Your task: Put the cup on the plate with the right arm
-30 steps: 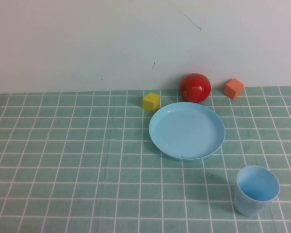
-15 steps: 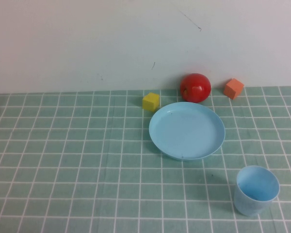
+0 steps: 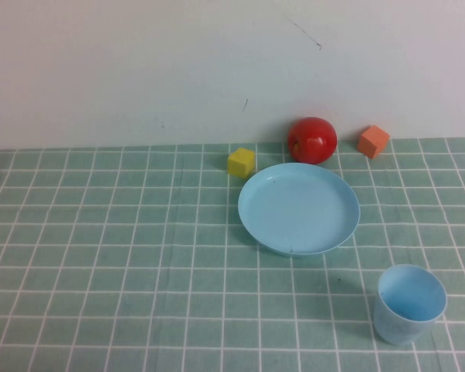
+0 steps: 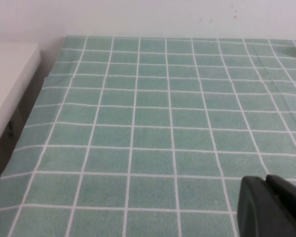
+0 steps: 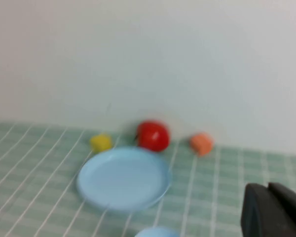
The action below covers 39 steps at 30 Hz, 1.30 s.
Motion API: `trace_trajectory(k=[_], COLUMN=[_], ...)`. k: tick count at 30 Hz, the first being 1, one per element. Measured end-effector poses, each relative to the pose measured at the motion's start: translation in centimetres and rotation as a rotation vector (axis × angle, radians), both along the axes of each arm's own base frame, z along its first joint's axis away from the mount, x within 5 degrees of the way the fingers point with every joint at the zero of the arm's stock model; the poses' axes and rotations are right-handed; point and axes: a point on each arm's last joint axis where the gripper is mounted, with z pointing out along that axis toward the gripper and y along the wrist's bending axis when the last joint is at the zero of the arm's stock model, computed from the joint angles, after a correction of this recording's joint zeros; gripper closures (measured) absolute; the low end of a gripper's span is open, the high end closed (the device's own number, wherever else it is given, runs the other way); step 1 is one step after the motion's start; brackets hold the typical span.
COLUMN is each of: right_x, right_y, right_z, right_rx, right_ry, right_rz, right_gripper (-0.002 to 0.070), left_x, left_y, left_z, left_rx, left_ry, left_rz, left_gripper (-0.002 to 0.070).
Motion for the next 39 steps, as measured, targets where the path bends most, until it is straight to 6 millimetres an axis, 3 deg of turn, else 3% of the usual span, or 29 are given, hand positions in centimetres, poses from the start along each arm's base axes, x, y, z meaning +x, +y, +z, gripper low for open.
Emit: trace_trajectory(k=[5,9,15,24,27,33,39], right_x=[3.6,6.3,10.3,16.4,17.9,21.0,23.5], right_y=[1.6,2.1,1.8,0.0,0.5,0.8,1.3], right_z=[-1.8,-2.7,-5.1,-9.0,-10.0,-11.7,-14.1], right_rx=[0.034,0.014,-0.01,-0.172,-0.164,-0.1,-0.086], right_ry=[0.302,0.405,0.642,0.85,0.826,0.805,0.878], right_rz=[0.239,0.379,0.447,0.451,0.526,0.547,0.597], right_gripper=[0.0679,0.0679,0.0679,0.0671,0.0592,0.0298,0.0251], left_x=[0.0,0.0,0.0,0.0,0.0,0.0,0.0], left_y=[0.0,0.0,0.0,0.0,0.0,0.0,0.0], left_z=[0.0,0.0,0.0,0.0,0.0,0.0,0.0], left_rx=[0.0,0.0,0.0,0.0,0.0,0.0,0.0], left_ry=[0.0,0.0,0.0,0.0,0.0,0.0,0.0], left_rz=[0.0,0.0,0.0,0.0,0.0,0.0,0.0], left_gripper=[0.0677,0.0677,0.0677,0.0677,0.0677,0.0677,0.0677])
